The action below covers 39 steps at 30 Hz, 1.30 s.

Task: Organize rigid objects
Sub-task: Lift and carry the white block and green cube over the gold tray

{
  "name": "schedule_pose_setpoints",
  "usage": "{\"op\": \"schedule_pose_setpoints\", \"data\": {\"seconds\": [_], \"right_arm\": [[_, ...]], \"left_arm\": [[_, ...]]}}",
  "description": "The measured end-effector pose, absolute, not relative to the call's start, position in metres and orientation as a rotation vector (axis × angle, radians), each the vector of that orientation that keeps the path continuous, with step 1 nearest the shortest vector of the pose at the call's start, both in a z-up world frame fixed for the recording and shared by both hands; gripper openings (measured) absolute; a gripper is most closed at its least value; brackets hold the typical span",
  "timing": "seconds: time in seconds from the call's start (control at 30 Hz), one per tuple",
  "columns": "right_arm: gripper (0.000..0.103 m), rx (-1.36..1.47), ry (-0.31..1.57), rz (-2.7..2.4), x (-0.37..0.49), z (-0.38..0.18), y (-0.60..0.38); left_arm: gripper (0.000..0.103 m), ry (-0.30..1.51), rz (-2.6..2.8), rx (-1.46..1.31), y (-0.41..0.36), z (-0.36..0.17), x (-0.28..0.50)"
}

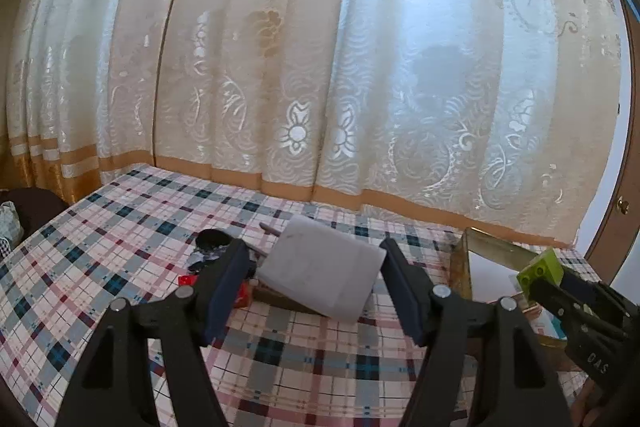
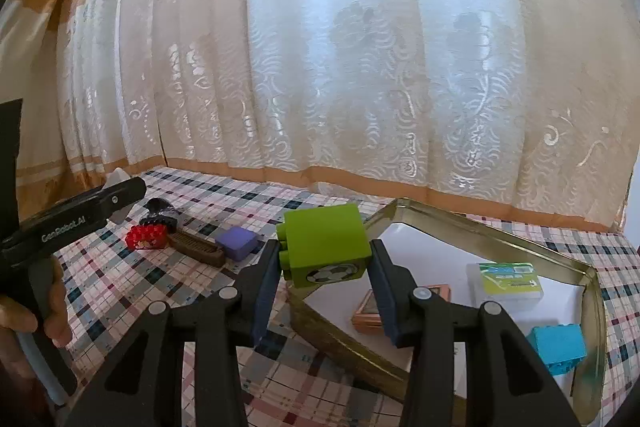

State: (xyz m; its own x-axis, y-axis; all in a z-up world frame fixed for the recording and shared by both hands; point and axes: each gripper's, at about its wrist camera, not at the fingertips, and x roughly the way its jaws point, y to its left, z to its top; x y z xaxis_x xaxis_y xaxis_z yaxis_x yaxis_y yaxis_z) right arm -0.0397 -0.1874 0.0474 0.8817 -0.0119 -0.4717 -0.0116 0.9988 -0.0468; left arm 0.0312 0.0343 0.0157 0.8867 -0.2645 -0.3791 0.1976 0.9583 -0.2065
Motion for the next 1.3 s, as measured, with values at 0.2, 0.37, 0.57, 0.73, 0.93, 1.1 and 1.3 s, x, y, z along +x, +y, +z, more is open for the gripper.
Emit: {"op": "schedule_pose_setpoints", "data": {"seconds": [0.2,0.37,0.57,0.73,0.93,1.1,1.3], "right_arm": [[0.047,-0.024,0.489,-0.002,-0.043,0.05,-0.199],[0.047,-0.019,0.486,-0.017,-0.045,0.052,-0.205],[0.047,-0.024,0.477,-0.039,-0.05,0.054,-0.213],[0.047,-0.018,0.473,-0.051,-0.054,0.056,-0.224],[0.047,-0.012,0.468,-0.065,-0.058,0.058,-0.235],[0.047,-0.007,0.469,-0.073,-0.059,0.059,-0.243],[0.047,-0.009,0.466,-0.084,-0.063,0.061,-0.253]], "left_arm": [[0.067,0.396,-0.248,-0.135,0.02,0.022,0.023],[0.067,0.405,-0.25,-0.128,0.01,0.022,0.02],[0.067,0.409,-0.256,-0.109,-0.005,0.023,0.016],[0.067,0.397,-0.276,-0.103,-0.019,0.028,0.011],[0.067,0.402,-0.3,-0.096,-0.04,0.03,0.01],[0.067,0.417,-0.324,-0.085,-0.058,0.028,0.009],[0.067,0.416,-0.351,-0.078,-0.075,0.031,0.005]]}}
